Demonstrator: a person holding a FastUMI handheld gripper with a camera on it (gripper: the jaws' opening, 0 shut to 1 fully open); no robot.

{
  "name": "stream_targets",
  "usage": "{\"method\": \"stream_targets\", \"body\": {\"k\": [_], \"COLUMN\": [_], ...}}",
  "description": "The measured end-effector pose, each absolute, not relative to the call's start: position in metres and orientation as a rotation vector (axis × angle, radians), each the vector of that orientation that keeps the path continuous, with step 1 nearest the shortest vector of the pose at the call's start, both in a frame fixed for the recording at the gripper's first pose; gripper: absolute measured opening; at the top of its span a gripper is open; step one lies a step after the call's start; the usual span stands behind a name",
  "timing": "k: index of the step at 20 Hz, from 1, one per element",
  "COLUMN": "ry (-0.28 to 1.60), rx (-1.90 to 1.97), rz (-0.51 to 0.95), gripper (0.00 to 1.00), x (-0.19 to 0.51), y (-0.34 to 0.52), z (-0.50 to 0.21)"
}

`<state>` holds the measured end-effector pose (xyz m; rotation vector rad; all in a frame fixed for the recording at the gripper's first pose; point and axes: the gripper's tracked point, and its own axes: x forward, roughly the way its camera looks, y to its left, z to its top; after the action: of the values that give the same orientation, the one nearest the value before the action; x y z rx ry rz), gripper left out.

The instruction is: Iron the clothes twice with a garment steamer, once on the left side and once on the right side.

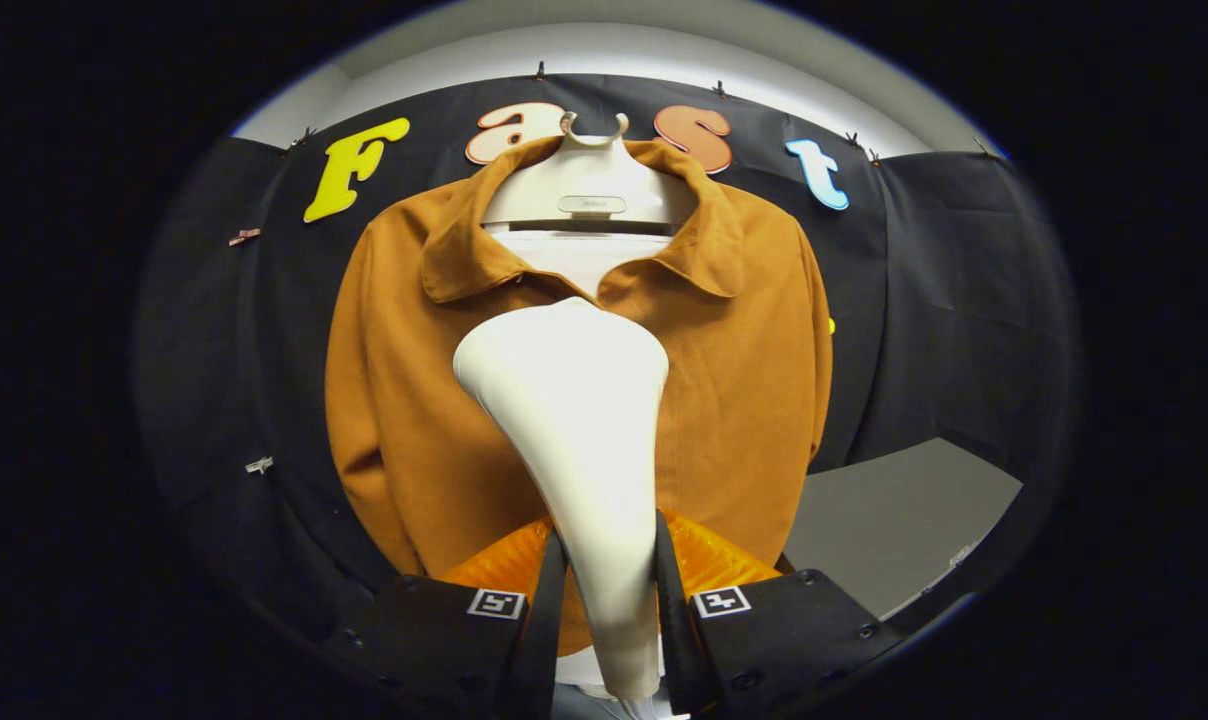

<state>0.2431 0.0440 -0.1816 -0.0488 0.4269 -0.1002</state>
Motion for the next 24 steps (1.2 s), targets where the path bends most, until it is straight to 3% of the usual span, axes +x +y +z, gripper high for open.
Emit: {"method": "stream_targets", "body": {"k": [6, 24], "ry": [0.466, 0.671], "rx": [-0.056, -0.054], "rz": [-0.019, -0.029], "gripper": [0.46, 0.47], "x": [0.258, 0.274], "y": [0.078, 0.083], "z": [-0.202, -0.297]}}
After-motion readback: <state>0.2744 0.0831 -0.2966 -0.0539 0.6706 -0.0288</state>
